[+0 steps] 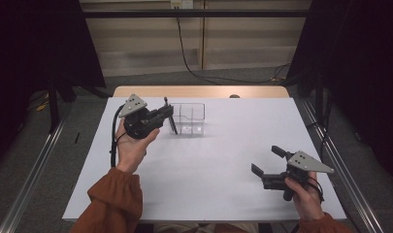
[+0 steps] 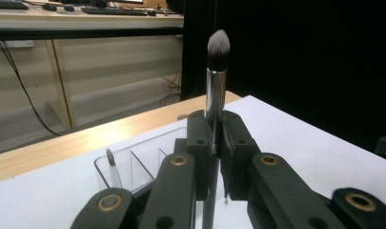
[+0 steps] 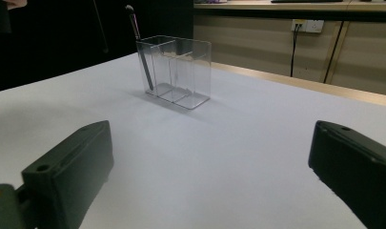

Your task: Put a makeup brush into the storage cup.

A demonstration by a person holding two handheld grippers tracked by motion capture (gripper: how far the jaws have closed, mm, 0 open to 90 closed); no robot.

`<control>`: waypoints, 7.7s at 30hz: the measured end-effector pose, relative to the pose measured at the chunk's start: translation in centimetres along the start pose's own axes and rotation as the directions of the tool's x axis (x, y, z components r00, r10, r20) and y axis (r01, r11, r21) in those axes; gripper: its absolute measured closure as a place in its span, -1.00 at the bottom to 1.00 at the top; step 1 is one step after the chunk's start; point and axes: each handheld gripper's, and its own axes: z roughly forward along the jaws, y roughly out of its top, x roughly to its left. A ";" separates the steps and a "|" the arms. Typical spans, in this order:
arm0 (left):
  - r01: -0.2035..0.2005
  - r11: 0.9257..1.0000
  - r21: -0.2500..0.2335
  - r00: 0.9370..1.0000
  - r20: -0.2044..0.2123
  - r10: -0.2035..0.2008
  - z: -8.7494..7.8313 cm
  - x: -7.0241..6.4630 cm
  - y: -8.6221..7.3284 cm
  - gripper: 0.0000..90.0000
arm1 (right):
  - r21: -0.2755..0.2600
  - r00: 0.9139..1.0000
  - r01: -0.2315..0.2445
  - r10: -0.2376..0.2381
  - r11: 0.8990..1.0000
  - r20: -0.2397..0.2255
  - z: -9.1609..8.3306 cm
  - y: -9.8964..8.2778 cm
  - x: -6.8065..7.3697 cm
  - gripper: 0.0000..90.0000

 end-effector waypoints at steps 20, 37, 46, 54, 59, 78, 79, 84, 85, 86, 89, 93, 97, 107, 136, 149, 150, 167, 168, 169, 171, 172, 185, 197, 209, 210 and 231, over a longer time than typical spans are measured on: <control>0.025 0.999 -0.031 0.994 -0.102 -0.028 2.9 2.3 0.9 0.86 | -0.005 1.000 -0.013 0.013 1.000 0.007 -1.0 -0.5 -0.3 -1.00; -0.006 0.999 -0.033 0.991 -0.135 0.002 5.2 2.9 1.6 0.86 | -0.002 1.000 -0.014 0.014 1.000 -0.005 -0.7 -0.7 -0.2 -1.00; -0.014 1.000 0.000 0.991 -0.136 0.014 6.3 3.0 0.9 0.86 | -0.005 1.000 -0.011 0.011 1.000 -0.008 -0.7 -0.7 -0.2 -1.00; -0.016 0.999 0.031 0.992 -0.127 0.019 6.8 2.7 0.2 0.86 | -0.006 1.000 -0.009 0.009 1.000 -0.009 -0.7 -0.7 -0.3 -1.00; -0.005 0.999 0.040 0.992 -0.126 0.010 6.9 2.7 -0.1 0.86 | -0.006 1.000 -0.008 0.008 1.000 -0.010 -0.7 -0.7 -0.3 -1.00; -0.009 0.997 0.075 0.991 -0.132 0.019 7.4 2.3 -1.2 0.84 | -0.011 1.000 -0.014 0.014 1.000 -0.010 -0.6 -0.7 -0.2 -1.00; -0.010 0.997 0.075 0.991 -0.132 0.019 7.5 2.3 -1.3 0.84 | -0.013 1.000 -0.017 0.017 1.000 -0.010 -0.6 -0.7 -0.2 -1.00; 0.007 0.997 0.082 0.991 -0.136 0.004 7.7 2.6 -1.7 0.85 | -0.016 1.000 -0.013 0.012 1.000 -0.010 -0.6 -0.6 -0.2 -1.00; 0.007 0.996 0.085 0.991 -0.135 0.004 7.7 2.6 -1.8 0.85 | -0.016 1.000 -0.014 0.014 1.000 -0.011 -0.6 -0.6 -0.2 -1.00; 0.006 0.996 0.089 0.991 -0.131 0.006 7.7 2.6 -1.9 0.85 | -0.017 1.000 -0.014 0.014 1.000 -0.010 -0.7 -0.6 -0.2 -1.00; -0.022 0.994 0.104 0.991 -0.129 0.036 7.9 2.3 -1.9 0.83 | -0.015 1.000 -0.014 0.014 1.000 -0.010 -0.6 -0.7 -0.2 -1.00; -0.001 0.994 0.109 0.992 -0.129 0.015 8.0 2.7 -2.4 0.84 | -0.016 1.000 -0.010 0.010 1.000 -0.011 -0.6 -0.6 -0.2 -1.00; 0.005 0.994 0.107 0.991 -0.133 0.009 8.1 2.8 -2.6 0.84 | -0.018 1.000 -0.013 0.013 1.000 -0.011 -0.6 -0.6 -0.2 -1.00; 0.034 0.994 0.104 0.990 -0.139 -0.020 8.1 3.3 -2.9 0.66 | -0.022 1.000 -0.018 0.018 1.000 -0.012 -0.6 -0.6 -0.3 -1.00; 0.008 1.000 -0.016 0.990 -0.140 -0.010 6.1 3.4 -1.6 -0.82 | -0.046 0.999 -0.050 0.051 0.998 0.017 -1.2 -0.8 -0.8 -1.00; -0.004 1.000 -0.031 0.991 -0.131 0.000 3.6 3.3 -1.1 -0.96 | -0.036 0.998 -0.029 0.031 0.999 0.048 -1.6 -1.0 -1.4 -1.00; -0.005 1.000 -0.031 0.991 -0.133 0.001 3.4 3.2 -1.1 -0.96 | -0.039 0.998 -0.035 0.037 0.999 0.051 -1.6 -1.0 -1.4 -1.00; -0.017 0.998 -0.056 0.992 -0.128 0.009 -1.5 3.0 -2.2 -0.97 | -0.055 0.995 -0.032 0.037 0.998 0.096 -2.5 -0.9 -1.5 -1.00; -0.015 0.998 -0.055 0.991 -0.131 0.008 -1.7 3.0 -2.4 -0.97 | -0.054 0.995 -0.026 0.031 0.998 0.097 -2.6 -0.9 -1.6 -1.00; -0.011 0.999 -0.053 0.991 -0.135 0.004 -2.0 3.0 -2.5 -0.96 | -0.056 0.994 -0.032 0.037 0.998 0.099 -2.7 -0.9 -1.6 -1.00; -0.008 0.999 -0.045 0.990 -0.139 0.002 -2.5 3.0 -2.8 -0.96 | -0.054 0.994 -0.028 0.034 0.998 0.101 -2.8 -1.0 -1.7 -1.00; -0.007 0.999 -0.044 0.990 -0.141 0.001 -2.7 2.9 -3.0 -0.96 | -0.053 0.994 -0.029 0.034 0.998 0.101 -2.9 -1.0 -1.7 -1.00; 0.010 0.998 -0.057 0.990 -0.140 -0.017 -4.7 3.0 -4.4 -0.96 | -0.052 0.994 -0.031 0.036 0.998 0.101 -2.8 -1.0 -1.6 -1.00; -0.005 0.998 -0.062 0.992 -0.124 -0.002 -6.8 2.3 -5.3 -0.96 | -0.055 0.994 -0.028 0.034 0.998 0.102 -3.0 -1.0 -1.6 -1.00; -0.022 0.998 -0.055 0.986 -0.164 0.013 -9.2 2.4 -7.0 -0.96 | -0.068 0.994 -0.012 0.019 0.998 0.104 -3.2 -0.7 -1.3 -1.00; -0.022 0.999 -0.050 0.987 -0.162 0.013 -9.4 2.4 -7.1 -0.97 | -0.067 0.994 -0.010 0.017 0.998 0.104 -3.2 -0.7 -1.3 -1.00; 0.000 1.000 -0.011 0.985 -0.171 -0.002 -12.3 0.7 -11.0 -0.96 | -0.058 0.995 -0.010 0.016 0.998 0.101 -3.4 -0.9 -1.1 -1.00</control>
